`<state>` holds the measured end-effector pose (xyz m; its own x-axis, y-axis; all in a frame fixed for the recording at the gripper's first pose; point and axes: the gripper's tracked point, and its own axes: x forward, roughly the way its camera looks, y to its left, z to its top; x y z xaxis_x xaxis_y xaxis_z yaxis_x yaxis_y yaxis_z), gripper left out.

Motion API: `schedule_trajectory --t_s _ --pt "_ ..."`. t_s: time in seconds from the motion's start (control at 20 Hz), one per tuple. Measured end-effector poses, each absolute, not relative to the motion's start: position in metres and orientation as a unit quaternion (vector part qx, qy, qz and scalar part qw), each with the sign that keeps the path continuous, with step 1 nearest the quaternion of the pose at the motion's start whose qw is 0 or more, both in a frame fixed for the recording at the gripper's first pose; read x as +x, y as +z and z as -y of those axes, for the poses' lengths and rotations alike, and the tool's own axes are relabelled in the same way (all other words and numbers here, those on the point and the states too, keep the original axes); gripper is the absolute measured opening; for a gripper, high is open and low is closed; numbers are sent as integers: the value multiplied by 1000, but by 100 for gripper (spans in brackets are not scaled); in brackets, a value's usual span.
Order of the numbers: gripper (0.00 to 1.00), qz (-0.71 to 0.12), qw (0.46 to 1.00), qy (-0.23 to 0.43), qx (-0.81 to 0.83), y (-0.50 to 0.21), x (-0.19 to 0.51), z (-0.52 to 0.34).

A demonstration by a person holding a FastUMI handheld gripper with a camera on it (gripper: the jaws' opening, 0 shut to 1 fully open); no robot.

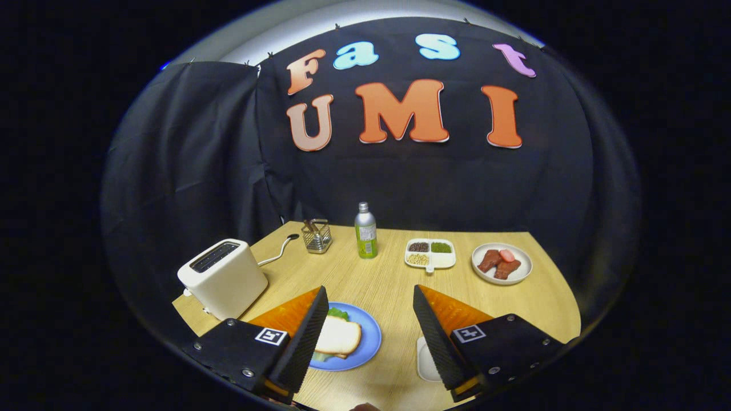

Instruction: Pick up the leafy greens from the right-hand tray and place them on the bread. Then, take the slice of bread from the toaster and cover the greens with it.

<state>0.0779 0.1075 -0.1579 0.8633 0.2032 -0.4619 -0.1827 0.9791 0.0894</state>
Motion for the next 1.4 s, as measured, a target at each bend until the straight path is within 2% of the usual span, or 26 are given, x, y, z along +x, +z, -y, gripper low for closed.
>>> schedule_trajectory --t_s 0.15,0.8,1.4 --pt "93 -201 976 88 12 -125 68 -97" --pt "93 -49 997 52 -21 -30 14 -74" --pt "93 -12 999 44 -9 -11 -12 -73"
